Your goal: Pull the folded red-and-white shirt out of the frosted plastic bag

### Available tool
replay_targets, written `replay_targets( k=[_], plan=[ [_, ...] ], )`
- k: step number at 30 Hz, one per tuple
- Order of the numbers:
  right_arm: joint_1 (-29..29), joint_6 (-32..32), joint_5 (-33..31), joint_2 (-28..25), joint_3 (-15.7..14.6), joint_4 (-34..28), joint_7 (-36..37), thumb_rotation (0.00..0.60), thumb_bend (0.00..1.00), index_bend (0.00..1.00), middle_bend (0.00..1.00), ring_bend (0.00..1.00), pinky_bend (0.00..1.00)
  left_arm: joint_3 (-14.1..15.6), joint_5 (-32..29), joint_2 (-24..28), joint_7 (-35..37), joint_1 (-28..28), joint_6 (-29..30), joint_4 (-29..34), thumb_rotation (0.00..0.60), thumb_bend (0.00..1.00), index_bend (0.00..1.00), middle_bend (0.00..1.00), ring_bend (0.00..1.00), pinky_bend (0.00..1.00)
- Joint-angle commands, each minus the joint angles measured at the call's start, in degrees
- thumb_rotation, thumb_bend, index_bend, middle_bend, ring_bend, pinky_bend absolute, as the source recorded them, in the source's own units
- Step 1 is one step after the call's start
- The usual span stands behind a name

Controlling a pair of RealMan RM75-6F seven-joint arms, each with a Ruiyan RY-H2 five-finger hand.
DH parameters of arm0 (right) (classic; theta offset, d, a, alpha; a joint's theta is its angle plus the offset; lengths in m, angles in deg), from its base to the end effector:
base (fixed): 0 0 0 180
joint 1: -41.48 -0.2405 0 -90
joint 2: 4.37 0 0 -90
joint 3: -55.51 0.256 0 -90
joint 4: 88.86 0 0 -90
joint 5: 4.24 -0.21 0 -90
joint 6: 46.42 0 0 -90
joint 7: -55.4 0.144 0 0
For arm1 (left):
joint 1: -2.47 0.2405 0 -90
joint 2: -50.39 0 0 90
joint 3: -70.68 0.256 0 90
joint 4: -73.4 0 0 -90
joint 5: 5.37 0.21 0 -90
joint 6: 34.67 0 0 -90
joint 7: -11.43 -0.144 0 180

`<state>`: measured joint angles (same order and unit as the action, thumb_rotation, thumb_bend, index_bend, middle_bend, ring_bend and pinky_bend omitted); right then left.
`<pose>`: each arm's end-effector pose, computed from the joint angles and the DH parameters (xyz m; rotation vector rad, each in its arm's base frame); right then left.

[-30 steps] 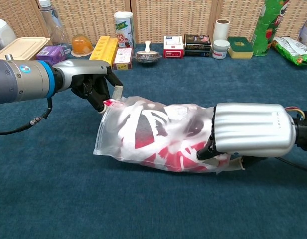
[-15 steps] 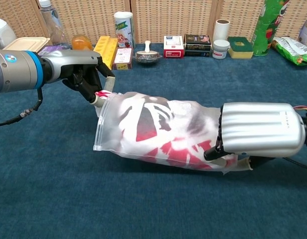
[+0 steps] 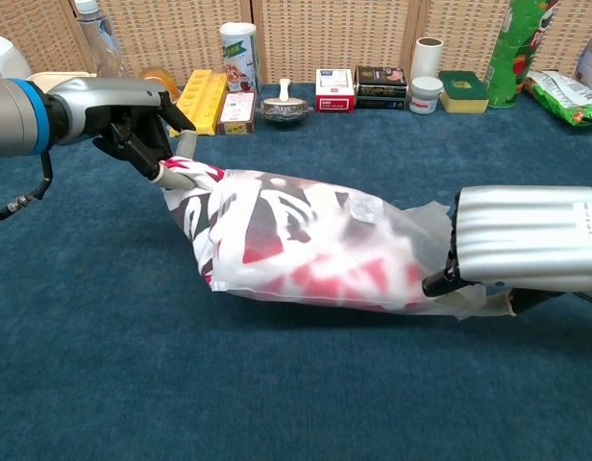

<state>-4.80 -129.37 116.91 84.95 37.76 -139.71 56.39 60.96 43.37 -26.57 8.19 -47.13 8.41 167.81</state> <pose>-0.2037 -0.2831 -0.0053 2.5898 0.2056 1.0736 -0.1348 0.3540 0.0130 -1.8240 -1.4460 -0.9194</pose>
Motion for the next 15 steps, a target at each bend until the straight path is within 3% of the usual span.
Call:
replay_targets(
  k=[1, 15],
  plan=[
    [0.4, 0.8, -0.6, -1.3, 0.0, -1.1, -0.7, 0.6, 0.48, 0.8, 0.92, 1.0, 1.0, -0.2, 1.0, 1.1, 1.0, 0.5, -0.4, 0.3, 0.6, 0.42, 0.82, 1.0, 1.0, 1.0],
    [3.7, 1.9, -2.9, -6.4, -0.2, -2.1, -1.7, 0.6, 0.48, 0.81, 0.93, 1.0, 1.0, -0.2, 4.3, 7.0, 5.9, 4.0, -0.9, -0.9, 0.6, 0.42, 0.82, 1.0, 1.0, 1.0]
  ],
)
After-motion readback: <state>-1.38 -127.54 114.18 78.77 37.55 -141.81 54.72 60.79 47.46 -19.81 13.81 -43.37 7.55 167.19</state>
